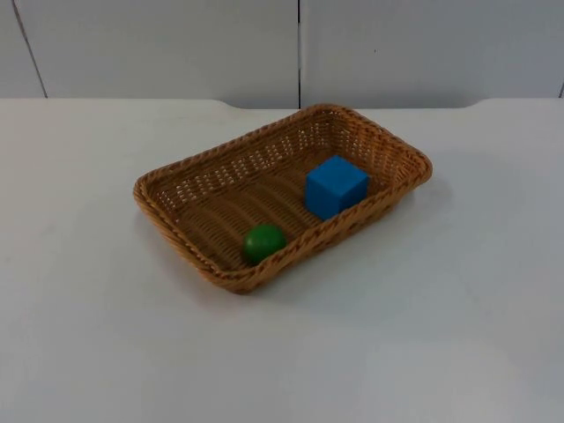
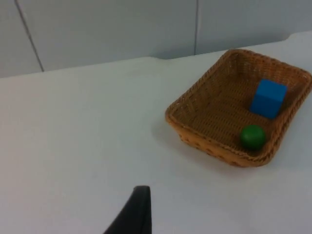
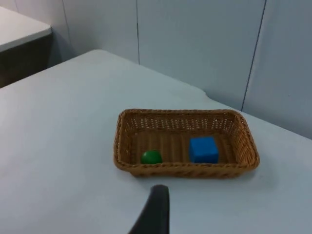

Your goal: Place all geometric objects except the red cube into the basket.

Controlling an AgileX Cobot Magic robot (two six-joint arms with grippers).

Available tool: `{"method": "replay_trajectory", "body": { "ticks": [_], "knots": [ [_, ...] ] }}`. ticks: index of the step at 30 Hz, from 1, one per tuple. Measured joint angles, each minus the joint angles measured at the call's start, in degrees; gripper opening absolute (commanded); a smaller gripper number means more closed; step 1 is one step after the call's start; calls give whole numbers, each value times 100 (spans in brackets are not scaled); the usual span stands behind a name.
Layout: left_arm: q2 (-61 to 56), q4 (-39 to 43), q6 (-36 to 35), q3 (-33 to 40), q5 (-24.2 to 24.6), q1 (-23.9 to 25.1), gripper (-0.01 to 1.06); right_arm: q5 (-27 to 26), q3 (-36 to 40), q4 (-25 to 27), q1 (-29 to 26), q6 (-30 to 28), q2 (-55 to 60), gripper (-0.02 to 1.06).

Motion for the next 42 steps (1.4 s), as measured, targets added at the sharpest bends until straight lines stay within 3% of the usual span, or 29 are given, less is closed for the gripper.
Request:
{"method": "replay_trajectory", "body": {
  "ticks": [6,10,16,21,29,35,42],
  "knots": [
    [-429,660,-616,16,304,0,105,553,46,-62,0,134,-654,78],
    [-486,865,-933,281,465,0,105,1016,46,-473,0,507,-1045,78],
    [-486,886,-1017,339,522,0,105,1537,46,-1055,0,1002,-1372,78],
    [-486,911,-1030,339,522,0,105,1798,190,-1201,0,1061,-1406,78],
    [-486,921,-1030,339,522,0,105,1851,965,-1215,0,1075,-1406,78],
    [-486,921,-994,339,522,0,105,1410,1200,-1215,0,1098,-1406,78],
    [-486,921,-955,339,522,0,105,1332,1225,-1240,0,1170,-1406,78]
  ]
}}
